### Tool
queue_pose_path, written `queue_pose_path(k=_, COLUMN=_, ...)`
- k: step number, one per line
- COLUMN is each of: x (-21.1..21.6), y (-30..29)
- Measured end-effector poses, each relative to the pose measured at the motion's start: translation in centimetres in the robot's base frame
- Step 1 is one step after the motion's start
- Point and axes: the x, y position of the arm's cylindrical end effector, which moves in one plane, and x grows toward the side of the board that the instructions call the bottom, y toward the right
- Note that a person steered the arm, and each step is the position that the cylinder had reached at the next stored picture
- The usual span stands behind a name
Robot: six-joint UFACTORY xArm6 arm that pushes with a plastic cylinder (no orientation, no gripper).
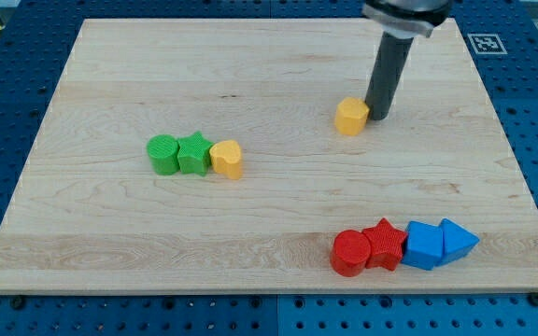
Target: Move the yellow hexagon closer to the yellow heart
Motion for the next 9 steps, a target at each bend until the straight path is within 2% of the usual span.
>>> queue_pose_path(k=2, x=3.7, y=-4.3)
queue_pose_path(k=4, x=-0.1, y=-4.7)
queue_pose_path(k=6, x=-0.7, y=-10.4)
queue_pose_path(k=8, x=0.4, y=-12.5)
queue_pose_path(k=9, x=-2.3, y=-14.4)
